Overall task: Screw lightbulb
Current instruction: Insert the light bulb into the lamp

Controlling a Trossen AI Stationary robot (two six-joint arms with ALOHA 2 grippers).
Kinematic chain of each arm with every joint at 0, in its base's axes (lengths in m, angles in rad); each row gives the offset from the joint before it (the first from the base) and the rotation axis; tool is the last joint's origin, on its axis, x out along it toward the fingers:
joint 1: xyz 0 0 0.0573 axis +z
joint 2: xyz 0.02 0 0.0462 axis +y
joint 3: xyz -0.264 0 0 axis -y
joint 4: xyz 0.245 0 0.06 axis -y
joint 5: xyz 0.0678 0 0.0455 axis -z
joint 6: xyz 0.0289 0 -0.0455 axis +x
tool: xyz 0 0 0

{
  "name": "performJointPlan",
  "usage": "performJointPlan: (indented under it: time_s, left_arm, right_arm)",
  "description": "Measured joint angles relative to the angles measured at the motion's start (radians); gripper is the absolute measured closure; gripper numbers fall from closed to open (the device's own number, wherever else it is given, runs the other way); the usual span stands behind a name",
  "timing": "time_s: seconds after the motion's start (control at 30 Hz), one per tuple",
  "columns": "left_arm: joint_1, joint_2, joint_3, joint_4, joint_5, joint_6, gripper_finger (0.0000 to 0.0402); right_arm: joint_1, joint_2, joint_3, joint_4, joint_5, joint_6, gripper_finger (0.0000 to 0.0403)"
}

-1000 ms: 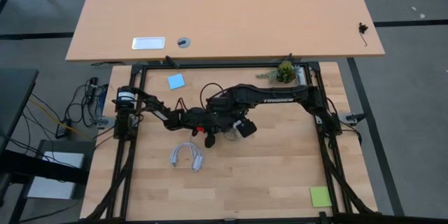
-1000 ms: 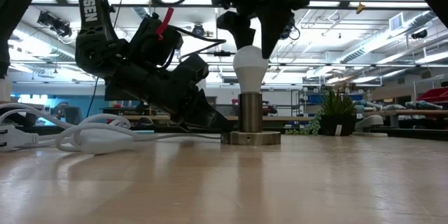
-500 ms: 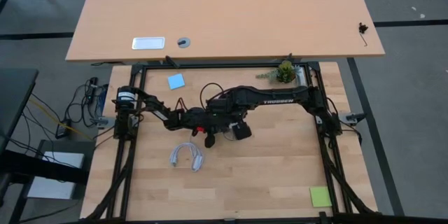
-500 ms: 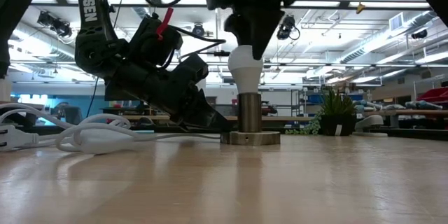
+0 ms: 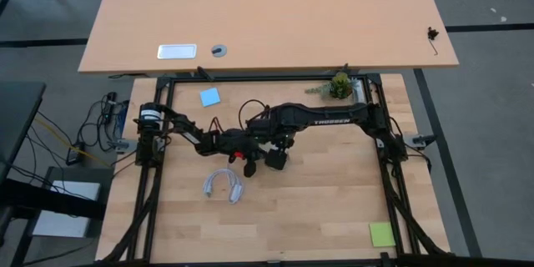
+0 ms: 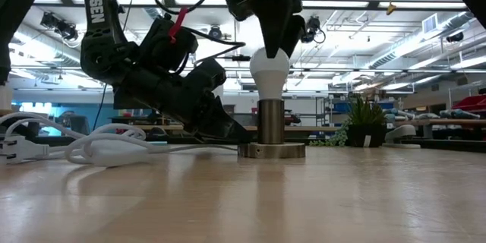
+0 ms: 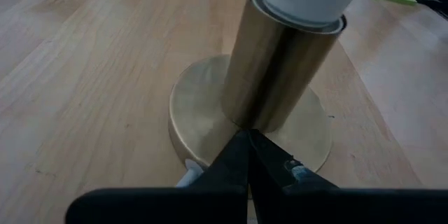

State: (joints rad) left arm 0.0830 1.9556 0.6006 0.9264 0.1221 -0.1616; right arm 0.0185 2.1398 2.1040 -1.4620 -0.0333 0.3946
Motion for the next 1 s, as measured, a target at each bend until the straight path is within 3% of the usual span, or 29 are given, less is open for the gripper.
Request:
performJointPlan:
  time_s: [0.3, 0.47, 0.7, 1.0]
  left_arm:
    - [0.0, 0.0, 0.0, -0.001, -0.002, 0.0, 0.0394]
    - [0.001, 0.0, 0.0, -0.001, -0.001, 0.0, 0.0394]
    - [0.001, 0.0, 0.0, -0.001, 0.0, 0.0, 0.0394]
    - [0.001, 0.0, 0.0, -0.001, 0.001, 0.0, 0.0394]
  right_arm:
    - [0.0, 0.003, 0.103, -0.082, 0.029, -0.292, 0.0087]
    - [0.001, 0.003, 0.103, -0.075, 0.035, -0.498, 0.0093]
    - [0.027, 0.002, 0.103, -0.064, 0.084, -0.534, 0.0105]
    - [0.04, 0.002, 0.103, -0.025, 0.119, -0.571, 0.006]
